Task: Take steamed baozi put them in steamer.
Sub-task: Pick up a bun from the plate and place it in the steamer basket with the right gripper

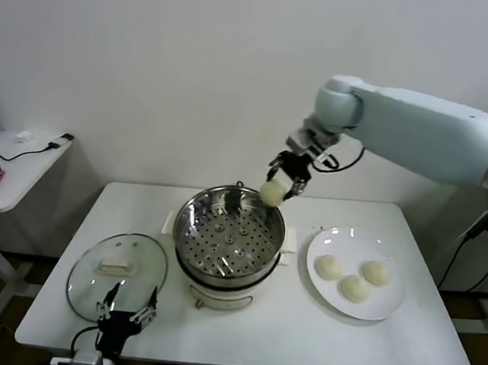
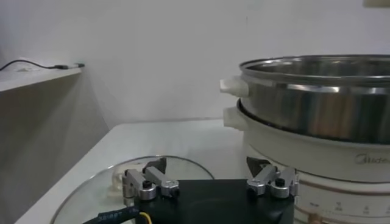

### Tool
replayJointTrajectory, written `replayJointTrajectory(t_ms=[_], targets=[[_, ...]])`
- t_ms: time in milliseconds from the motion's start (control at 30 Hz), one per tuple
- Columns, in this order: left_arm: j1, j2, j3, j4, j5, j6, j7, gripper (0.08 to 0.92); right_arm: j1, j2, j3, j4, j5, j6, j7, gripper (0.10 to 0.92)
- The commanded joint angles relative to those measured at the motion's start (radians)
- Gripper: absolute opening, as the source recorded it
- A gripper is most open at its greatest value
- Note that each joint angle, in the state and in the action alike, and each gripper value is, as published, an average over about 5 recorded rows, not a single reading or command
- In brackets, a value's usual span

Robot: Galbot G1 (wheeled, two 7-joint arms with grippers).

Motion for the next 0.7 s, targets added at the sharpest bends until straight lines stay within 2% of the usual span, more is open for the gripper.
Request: replayJointTrajectory(t_ms=[33, 167, 333, 700], targets=[[0.0, -0.001, 0.0, -0.005, 0.001, 0.0, 0.0, 0.823, -0.189, 0.155, 0.067, -0.172, -0.317, 0.301, 0.074, 0.602], [-0.002, -0.006, -0.002, -0.01, 0.004, 0.004, 0.0, 0.823, -0.291, 0.222, 0.166, -0.361, -0.434, 0.385, 0.085, 0.602], [-0.004, -0.01, -0.002, -0.009, 0.01, 0.01, 0.0, 0.823, -0.356, 0.292, 0.228, -0.521, -0.465, 0.437, 0.092, 0.602], [-0.006, -0.01, -0.006, -0.004, 0.007, 0.012, -0.002, 0.823, -0.402, 0.353, 0.252, -0.647, -0.464, 0.469, 0.103, 0.608]])
